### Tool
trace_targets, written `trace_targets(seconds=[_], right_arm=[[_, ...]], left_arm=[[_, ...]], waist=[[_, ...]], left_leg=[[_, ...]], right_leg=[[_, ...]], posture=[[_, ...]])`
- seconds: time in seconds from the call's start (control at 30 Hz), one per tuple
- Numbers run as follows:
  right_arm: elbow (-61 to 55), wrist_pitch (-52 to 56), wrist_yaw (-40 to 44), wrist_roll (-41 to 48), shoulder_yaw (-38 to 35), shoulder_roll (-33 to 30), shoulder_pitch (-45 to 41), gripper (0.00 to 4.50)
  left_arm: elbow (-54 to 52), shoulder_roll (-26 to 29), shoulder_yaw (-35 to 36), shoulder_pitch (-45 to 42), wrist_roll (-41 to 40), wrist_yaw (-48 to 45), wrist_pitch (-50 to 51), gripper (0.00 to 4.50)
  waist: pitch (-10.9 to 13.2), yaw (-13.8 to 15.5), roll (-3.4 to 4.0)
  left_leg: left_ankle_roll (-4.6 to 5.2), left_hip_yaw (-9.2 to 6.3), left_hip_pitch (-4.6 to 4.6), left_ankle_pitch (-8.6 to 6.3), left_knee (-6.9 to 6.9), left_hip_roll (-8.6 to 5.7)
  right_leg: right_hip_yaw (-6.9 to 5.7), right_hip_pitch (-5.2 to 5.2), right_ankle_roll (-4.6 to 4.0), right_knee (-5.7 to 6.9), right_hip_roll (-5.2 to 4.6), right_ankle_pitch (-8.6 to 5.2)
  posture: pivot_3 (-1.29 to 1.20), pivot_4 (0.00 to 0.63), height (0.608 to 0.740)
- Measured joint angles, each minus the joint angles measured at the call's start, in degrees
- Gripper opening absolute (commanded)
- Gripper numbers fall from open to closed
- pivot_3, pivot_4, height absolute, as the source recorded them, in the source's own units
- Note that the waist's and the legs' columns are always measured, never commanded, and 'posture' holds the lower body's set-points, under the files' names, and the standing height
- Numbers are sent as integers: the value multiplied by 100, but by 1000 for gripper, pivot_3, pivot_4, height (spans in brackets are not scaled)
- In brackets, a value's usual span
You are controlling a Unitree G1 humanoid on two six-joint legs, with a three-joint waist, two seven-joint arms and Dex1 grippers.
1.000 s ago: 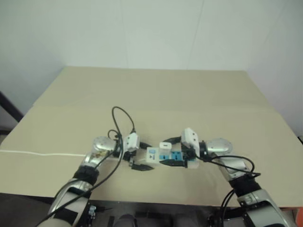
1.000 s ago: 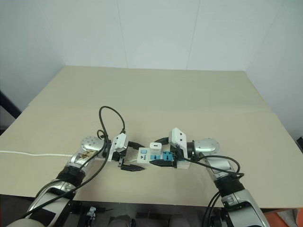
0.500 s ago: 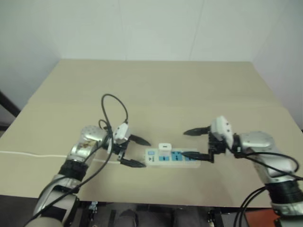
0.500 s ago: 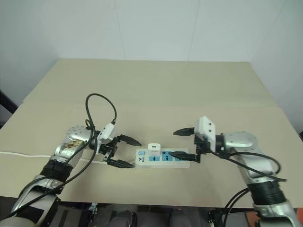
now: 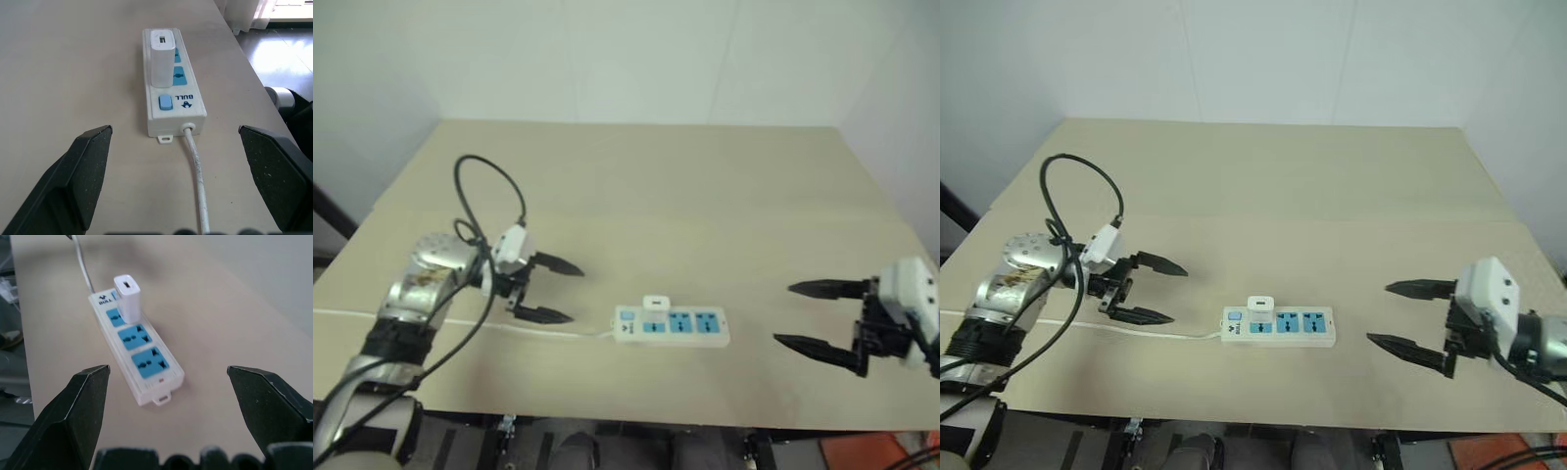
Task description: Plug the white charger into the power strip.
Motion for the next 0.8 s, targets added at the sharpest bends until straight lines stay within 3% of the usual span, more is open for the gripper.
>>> trace_targets(seconds=[0.17, 0.8], right_arm=[[-88, 33, -24, 79, -465, 24, 377, 4500], [-193, 32, -172, 76, -424, 1, 570, 4500]], left_arm=[[-371, 189, 219, 241, -116, 29, 359, 4489], [-721, -30, 242, 283, -99, 186, 745, 4489]], waist=[[0, -5, 0], [1, 16, -1]], left_leg=[[0, 2, 10, 0, 0, 0], [-1, 3, 10, 1, 11, 0]], right_leg=[[1, 10, 0, 3, -1, 0], [1, 10, 0, 20, -1, 0]], posture=[[0, 150, 740], [0, 150, 740]])
